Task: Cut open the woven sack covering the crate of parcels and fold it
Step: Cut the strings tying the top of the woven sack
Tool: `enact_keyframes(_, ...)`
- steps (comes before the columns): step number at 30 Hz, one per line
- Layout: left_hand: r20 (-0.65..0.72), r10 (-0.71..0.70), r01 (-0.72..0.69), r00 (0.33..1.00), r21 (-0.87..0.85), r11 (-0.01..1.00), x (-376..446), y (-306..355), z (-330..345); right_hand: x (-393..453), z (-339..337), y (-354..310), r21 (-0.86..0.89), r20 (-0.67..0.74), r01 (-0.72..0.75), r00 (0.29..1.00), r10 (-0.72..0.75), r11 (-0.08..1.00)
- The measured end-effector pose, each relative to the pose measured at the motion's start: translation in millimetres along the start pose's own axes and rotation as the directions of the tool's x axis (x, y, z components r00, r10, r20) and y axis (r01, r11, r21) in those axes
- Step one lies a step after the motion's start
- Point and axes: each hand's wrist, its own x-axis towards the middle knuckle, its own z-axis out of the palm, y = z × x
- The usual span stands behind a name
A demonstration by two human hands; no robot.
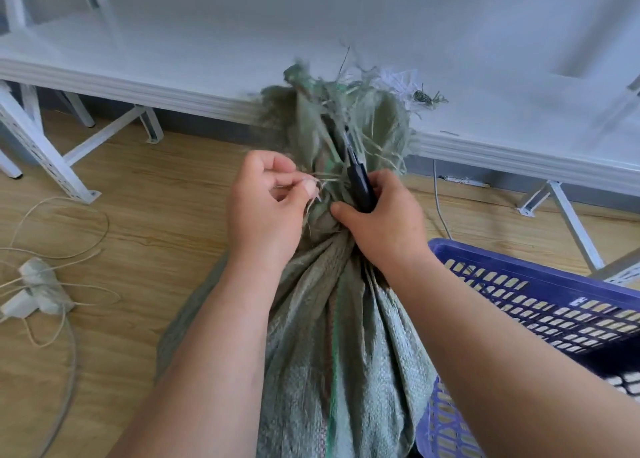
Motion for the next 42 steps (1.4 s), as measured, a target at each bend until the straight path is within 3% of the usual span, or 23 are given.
enact_keyframes(5,-0.243,0.142,-0.152,0.96,-0.025,0.988,14,18,-19,1,-2,15,-0.07,-0.028,-0.142,0.99,0.141,0.987)
enact_keyframes(9,-0.433,0.152,-0.223,0.889,-0.117,0.968,15,22,-31,-4,-13,6,0.179,0.105,-0.15,0.986,0.133,0.972)
enact_keyframes(11,-0.467,0.155,-0.232,0.871,-0.113,0.966,16,21,-32,-7,-21,-6,0.31,0.082,-0.111,0.993,0.09,0.944)
enact_keyframes(15,-0.408,0.304,-0.341,0.861,-0.02,0.94,14,25,-26,0,-32,-31,0.378,-0.058,0.031,0.998,-0.01,0.925)
enact_keyframes(18,-0.351,0.379,-0.396,0.856,0.025,0.918,10,25,-17,5,-26,-49,0.376,0.021,0.071,0.996,-0.086,0.924)
enact_keyframes(23,-0.292,0.341,-0.37,0.893,-0.046,0.928,10,26,-16,9,-12,-60,0.284,0.193,0.117,0.965,-0.176,0.952)
enact_keyframes(26,-0.238,0.344,-0.373,0.908,-0.088,0.923,10,28,-16,9,-6,-58,0.265,0.192,0.136,0.963,-0.191,0.954)
enact_keyframes(28,-0.206,0.328,-0.358,0.922,-0.137,0.923,8,28,-15,9,-7,-57,0.335,0.161,0.081,0.977,-0.141,0.939)
enact_keyframes(32,-0.126,0.209,-0.221,0.97,-0.086,0.972,12,19,-16,11,-18,-50,0.619,0.241,-0.123,0.97,-0.039,0.776)
enact_keyframes(37,0.104,0.115,-0.113,0.988,-0.021,0.993,10,13,-10,14,-24,-41,0.636,0.207,-0.151,0.978,0.021,0.757)
enact_keyframes(39,0.093,0.105,-0.103,0.99,-0.027,0.994,7,14,-6,15,-24,-41,0.627,0.183,-0.165,0.981,0.062,0.762)
enact_keyframes(42,0.066,0.079,-0.077,0.995,-0.042,0.996,8,15,-6,18,-25,-41,0.695,0.225,-0.229,0.97,0.097,0.681)
